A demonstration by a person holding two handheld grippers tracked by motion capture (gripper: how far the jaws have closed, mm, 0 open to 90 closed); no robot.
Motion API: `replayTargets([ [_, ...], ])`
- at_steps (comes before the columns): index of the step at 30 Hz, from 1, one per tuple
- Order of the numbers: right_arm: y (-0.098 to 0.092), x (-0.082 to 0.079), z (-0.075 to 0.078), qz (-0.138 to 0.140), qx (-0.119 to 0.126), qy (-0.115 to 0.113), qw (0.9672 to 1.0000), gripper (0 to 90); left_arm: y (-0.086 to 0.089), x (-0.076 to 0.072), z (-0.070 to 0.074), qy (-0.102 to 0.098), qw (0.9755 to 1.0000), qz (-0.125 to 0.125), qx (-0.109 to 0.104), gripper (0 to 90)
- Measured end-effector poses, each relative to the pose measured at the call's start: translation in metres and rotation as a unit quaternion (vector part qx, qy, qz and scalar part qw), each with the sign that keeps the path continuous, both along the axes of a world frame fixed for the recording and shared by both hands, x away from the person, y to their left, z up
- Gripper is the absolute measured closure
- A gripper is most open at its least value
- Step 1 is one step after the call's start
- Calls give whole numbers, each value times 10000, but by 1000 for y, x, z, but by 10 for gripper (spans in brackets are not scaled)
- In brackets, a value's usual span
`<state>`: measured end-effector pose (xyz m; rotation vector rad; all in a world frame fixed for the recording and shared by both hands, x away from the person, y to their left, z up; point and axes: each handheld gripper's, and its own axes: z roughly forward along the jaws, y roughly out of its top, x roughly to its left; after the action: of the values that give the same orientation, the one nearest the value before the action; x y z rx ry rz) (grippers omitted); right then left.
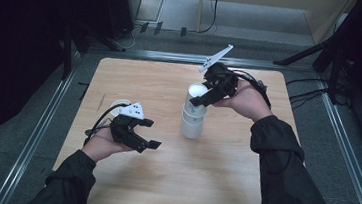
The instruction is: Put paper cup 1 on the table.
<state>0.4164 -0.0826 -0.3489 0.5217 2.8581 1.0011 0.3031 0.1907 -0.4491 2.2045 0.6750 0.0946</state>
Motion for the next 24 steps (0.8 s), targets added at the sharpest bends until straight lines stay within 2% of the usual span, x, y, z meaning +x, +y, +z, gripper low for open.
replayTargets([
  [3,-1,-2,10,-27,41,-94,9999,347,0,0,0,11,10000,2,3,152],
  [6,-3,-5,22,-71,119,-117,9998,349,1,0,1,37,9999,-43,-93,152],
  [10,-5,-14,42,-55,147,-256,9995,350,3,0,2,17,9999,-20,-146,152],
  [14,-9,-28,65,13,203,-358,9992,349,4,1,1,18,9999,17,-129,152],
  [16,-11,-36,70,44,180,-440,9989,350,4,1,2,11,9999,12,-139,152],
  [20,-15,-56,71,211,165,-357,9990,350,3,0,2,-2,9999,-10,-139,152],
  [24,-18,-71,63,335,299,-306,9985,350,2,0,2,-10,9999,-18,-130,152],
])
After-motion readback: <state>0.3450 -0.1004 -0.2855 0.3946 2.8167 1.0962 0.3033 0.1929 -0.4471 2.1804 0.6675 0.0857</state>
